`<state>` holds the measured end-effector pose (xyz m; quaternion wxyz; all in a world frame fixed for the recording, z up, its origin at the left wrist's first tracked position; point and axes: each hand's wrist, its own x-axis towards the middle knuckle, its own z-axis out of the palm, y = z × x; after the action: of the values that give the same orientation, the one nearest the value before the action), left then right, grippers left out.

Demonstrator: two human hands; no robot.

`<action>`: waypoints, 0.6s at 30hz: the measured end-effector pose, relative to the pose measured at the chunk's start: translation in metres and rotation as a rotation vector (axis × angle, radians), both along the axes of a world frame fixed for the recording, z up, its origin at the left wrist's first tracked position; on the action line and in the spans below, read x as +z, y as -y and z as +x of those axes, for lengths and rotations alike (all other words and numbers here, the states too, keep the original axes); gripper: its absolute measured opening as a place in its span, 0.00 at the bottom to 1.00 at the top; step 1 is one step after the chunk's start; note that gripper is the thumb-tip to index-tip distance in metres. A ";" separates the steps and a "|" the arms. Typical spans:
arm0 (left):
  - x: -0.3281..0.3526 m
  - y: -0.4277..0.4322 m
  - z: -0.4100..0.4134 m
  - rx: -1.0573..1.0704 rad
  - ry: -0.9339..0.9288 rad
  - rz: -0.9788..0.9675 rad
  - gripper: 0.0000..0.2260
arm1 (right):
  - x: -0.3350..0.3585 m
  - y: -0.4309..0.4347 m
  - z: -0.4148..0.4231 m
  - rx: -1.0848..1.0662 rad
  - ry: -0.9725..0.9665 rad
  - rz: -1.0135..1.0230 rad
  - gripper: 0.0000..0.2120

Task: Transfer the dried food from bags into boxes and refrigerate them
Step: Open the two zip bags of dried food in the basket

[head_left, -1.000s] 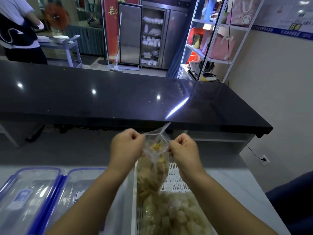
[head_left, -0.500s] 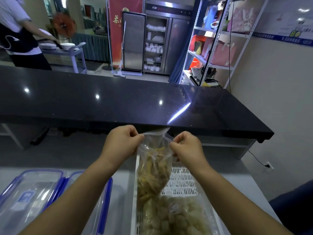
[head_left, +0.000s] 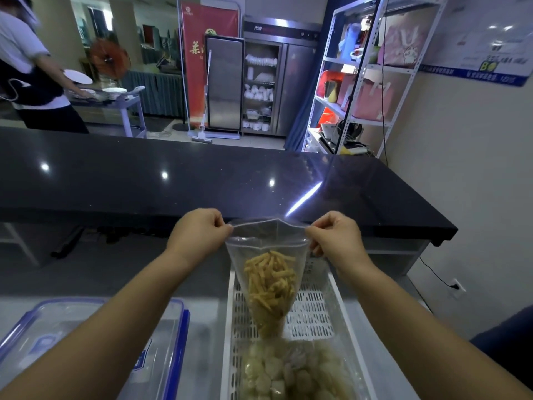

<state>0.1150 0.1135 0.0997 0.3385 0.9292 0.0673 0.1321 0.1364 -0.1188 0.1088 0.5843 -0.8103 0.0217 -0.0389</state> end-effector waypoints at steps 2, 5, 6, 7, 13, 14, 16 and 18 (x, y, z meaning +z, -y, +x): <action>-0.010 0.003 -0.003 0.001 -0.027 0.012 0.10 | -0.009 -0.001 -0.002 0.007 -0.034 -0.023 0.05; -0.016 0.008 -0.007 0.019 0.007 0.043 0.10 | -0.014 -0.003 -0.004 0.006 -0.035 -0.028 0.03; -0.015 0.010 -0.009 0.019 0.025 0.057 0.09 | -0.014 -0.004 -0.004 0.011 -0.031 -0.025 0.03; -0.014 0.012 -0.011 0.020 0.046 0.073 0.08 | -0.014 -0.005 -0.005 0.019 -0.027 -0.025 0.03; -0.003 0.028 -0.029 -0.032 0.424 0.180 0.04 | -0.010 -0.011 -0.010 0.130 -0.033 -0.010 0.06; -0.002 0.034 -0.035 -0.067 0.481 0.171 0.03 | -0.010 -0.008 -0.011 0.139 -0.034 0.001 0.06; -0.005 0.047 -0.051 -0.146 0.541 0.163 0.02 | -0.014 0.005 -0.015 0.136 -0.036 -0.014 0.05; -0.014 0.059 -0.064 -0.224 0.567 0.188 0.02 | -0.025 0.024 -0.022 0.134 -0.051 -0.096 0.04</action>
<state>0.0506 0.0541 0.0853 0.2689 0.8842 -0.1451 0.3533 0.1146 -0.1424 0.0841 0.5454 -0.8377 -0.0195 0.0199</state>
